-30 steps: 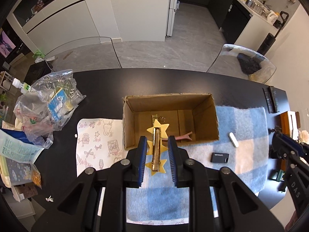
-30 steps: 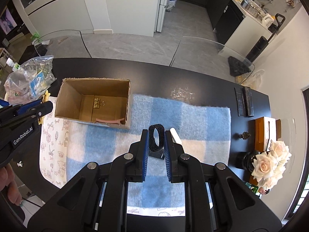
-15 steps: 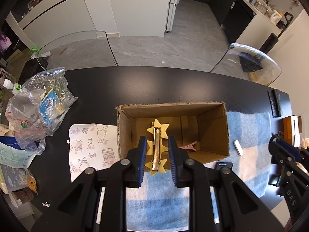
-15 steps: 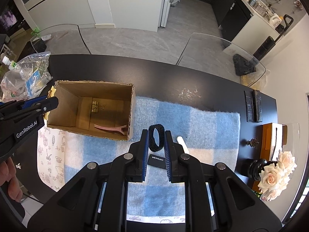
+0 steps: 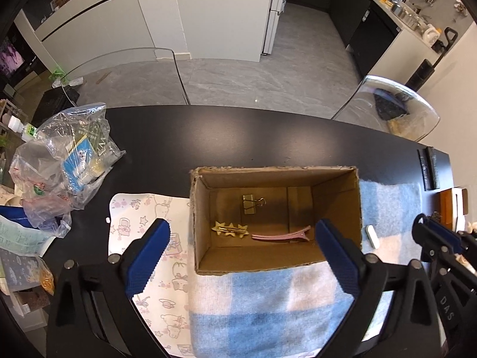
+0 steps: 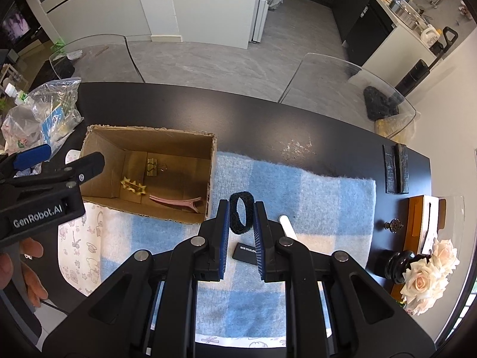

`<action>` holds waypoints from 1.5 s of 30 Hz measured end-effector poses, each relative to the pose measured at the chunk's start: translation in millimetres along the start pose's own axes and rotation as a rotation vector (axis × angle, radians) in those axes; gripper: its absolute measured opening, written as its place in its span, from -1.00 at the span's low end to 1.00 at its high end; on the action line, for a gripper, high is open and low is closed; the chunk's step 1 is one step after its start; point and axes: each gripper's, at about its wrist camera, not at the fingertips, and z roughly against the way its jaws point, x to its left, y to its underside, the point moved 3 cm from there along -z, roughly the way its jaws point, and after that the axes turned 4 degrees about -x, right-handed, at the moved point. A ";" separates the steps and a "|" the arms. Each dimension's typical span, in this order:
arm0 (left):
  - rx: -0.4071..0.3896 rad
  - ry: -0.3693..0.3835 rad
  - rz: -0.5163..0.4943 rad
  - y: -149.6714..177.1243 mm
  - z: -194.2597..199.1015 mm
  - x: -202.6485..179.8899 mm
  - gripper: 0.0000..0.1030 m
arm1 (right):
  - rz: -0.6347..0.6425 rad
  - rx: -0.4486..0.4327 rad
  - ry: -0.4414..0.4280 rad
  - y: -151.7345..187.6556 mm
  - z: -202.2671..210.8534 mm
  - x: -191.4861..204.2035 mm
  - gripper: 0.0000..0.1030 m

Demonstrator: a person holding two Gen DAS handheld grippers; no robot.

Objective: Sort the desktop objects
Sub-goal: 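Open the left gripper over the box to drop the gold star clip, then lower the black hair tie into the box and open the right gripper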

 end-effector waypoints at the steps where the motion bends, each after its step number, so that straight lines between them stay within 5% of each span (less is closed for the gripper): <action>1: 0.001 -0.003 0.002 1.3 0.3 1.9 0.89 | 0.003 -0.001 -0.003 -1.2 -0.3 2.6 -0.69; 23: 0.016 -0.034 0.108 8.2 9.0 93.1 0.89 | 0.098 0.013 -0.050 -23.1 -9.4 85.7 -0.68; 38: 0.037 -0.015 0.147 9.6 -3.3 114.4 0.90 | 0.133 0.030 -0.024 -30.2 -21.8 113.4 -0.55; 39: 0.037 -0.016 0.146 9.8 -3.2 113.9 0.90 | 0.141 0.033 -0.020 -29.9 -22.8 113.6 -0.49; 41: 0.039 -0.018 0.146 10.5 -3.0 112.9 0.90 | 0.154 0.035 -0.019 -28.6 -24.4 113.5 0.12; 42: 0.040 -0.019 0.146 11.0 -2.7 112.2 0.90 | 0.153 0.030 -0.020 -28.2 -24.5 112.7 0.65; 45: 0.040 -0.023 0.147 13.0 -0.8 109.8 0.90 | 0.170 0.009 0.006 -25.8 -21.7 109.1 1.00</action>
